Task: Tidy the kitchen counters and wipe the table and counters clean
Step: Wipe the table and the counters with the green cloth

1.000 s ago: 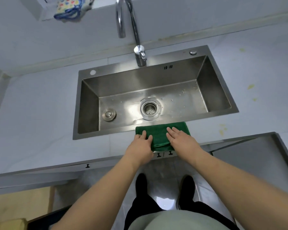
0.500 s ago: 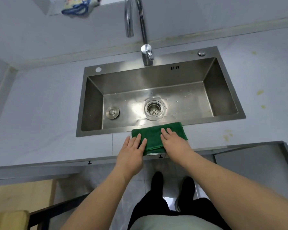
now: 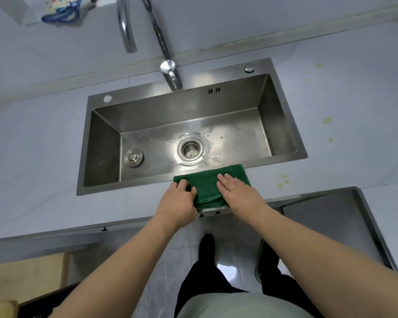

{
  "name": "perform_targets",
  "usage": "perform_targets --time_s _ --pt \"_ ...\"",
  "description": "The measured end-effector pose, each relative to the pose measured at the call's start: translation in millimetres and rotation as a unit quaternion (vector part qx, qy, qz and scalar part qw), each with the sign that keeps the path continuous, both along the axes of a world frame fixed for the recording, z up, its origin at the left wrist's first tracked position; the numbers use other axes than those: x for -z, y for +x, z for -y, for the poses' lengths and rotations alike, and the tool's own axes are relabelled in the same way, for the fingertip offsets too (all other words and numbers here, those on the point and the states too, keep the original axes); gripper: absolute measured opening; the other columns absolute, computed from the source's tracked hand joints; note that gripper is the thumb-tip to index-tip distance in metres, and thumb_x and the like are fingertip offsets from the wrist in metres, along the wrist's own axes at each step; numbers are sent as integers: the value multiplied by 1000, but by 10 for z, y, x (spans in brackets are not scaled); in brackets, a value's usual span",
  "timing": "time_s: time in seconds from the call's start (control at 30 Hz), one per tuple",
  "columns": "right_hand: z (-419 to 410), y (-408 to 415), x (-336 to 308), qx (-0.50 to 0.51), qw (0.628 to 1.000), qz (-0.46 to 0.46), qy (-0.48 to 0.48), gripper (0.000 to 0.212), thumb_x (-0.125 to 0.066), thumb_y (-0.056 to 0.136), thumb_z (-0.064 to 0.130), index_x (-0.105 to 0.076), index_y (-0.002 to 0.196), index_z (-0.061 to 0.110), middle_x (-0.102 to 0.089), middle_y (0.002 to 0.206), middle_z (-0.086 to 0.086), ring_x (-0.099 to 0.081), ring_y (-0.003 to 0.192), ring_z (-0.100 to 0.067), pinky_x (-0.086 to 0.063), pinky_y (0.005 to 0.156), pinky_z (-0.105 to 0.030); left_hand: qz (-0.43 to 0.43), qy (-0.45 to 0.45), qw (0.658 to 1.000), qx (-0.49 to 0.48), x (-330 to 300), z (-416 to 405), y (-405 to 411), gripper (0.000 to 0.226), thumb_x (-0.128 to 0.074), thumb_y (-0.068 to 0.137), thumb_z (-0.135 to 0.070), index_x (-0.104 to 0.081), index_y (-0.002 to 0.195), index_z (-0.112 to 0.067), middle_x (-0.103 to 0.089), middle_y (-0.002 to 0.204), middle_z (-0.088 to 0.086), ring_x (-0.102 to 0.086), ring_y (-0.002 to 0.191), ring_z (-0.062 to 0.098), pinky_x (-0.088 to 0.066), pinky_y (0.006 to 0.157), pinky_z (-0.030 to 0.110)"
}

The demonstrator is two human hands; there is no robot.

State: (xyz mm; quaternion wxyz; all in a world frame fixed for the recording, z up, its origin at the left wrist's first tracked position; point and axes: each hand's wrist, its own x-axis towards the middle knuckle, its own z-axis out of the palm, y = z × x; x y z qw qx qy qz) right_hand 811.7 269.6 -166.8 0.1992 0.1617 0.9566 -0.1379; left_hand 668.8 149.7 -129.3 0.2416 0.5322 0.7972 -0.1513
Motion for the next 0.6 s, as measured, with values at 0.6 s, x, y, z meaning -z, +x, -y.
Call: perform_targets --time_s 0.6 --pt "-1502 1892 -39 98 995 -24 2 68 -33 95 -6 -3 153 11 10 160 -5 3 148 -18 -3 117 -26 -17 24 995 94 111 -1598 1732 65 -39 94 -32 -21 151 -8 -25 149 18 -31 123 33 -27 105 33"
